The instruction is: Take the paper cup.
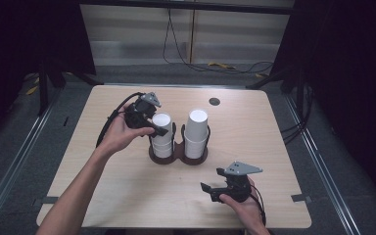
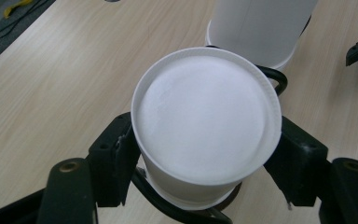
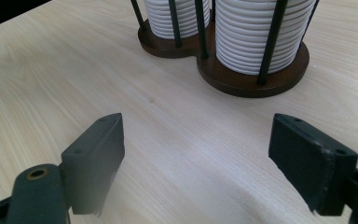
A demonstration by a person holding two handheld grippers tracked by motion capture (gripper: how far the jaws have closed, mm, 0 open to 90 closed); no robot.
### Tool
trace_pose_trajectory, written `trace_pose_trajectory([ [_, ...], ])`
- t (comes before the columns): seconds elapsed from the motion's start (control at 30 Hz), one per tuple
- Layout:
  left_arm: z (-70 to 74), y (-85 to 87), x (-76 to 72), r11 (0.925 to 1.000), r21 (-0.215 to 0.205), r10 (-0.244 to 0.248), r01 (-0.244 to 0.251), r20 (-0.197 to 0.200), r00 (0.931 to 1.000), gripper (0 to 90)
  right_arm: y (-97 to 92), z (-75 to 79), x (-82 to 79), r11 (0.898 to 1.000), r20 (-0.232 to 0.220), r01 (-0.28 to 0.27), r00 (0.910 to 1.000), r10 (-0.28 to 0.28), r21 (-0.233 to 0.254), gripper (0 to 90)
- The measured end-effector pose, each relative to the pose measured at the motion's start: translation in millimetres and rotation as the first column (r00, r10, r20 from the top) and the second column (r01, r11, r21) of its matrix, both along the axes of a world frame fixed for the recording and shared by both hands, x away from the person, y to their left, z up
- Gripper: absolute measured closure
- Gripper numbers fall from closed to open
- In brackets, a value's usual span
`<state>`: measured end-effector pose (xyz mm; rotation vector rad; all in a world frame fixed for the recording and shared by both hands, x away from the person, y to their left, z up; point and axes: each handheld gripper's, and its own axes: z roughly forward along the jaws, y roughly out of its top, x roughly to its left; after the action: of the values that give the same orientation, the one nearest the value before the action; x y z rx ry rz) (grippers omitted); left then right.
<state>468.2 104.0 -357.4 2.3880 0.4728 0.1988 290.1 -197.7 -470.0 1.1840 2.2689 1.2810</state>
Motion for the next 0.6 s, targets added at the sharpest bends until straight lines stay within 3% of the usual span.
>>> trace_pose_trajectory([
  [0.2, 4.5, 1.6, -2.2, 0.9997, -0.024, 0.000, 0.000, 0.006, 1.0000, 31.9, 0.3, 0.0, -0.1, 1.000, 0.004, -0.003, 1.0000, 0.003, -0.006, 18.2],
  [0.37, 6.3, 2.4, -3.6, 0.9998, -0.018, -0.003, 0.003, 0.016, 0.9999, 31.7, 0.0, 0.2, -0.2, 1.000, 0.005, -0.002, 1.0000, 0.002, -0.006, 18.2],
  [0.43, 7.1, 3.3, -4.0, 0.9993, -0.038, 0.004, -0.003, 0.017, 0.9999, 31.7, 0.2, 0.3, -0.3, 1.000, 0.007, -0.003, 1.0000, 0.003, -0.008, 18.2],
  [0.6, 11.3, 3.3, -6.4, 0.9996, -0.027, -0.009, 0.010, 0.038, 0.9993, 31.8, 0.1, 0.3, -0.3, 1.000, 0.005, -0.003, 1.0000, 0.003, -0.007, 18.2],
])
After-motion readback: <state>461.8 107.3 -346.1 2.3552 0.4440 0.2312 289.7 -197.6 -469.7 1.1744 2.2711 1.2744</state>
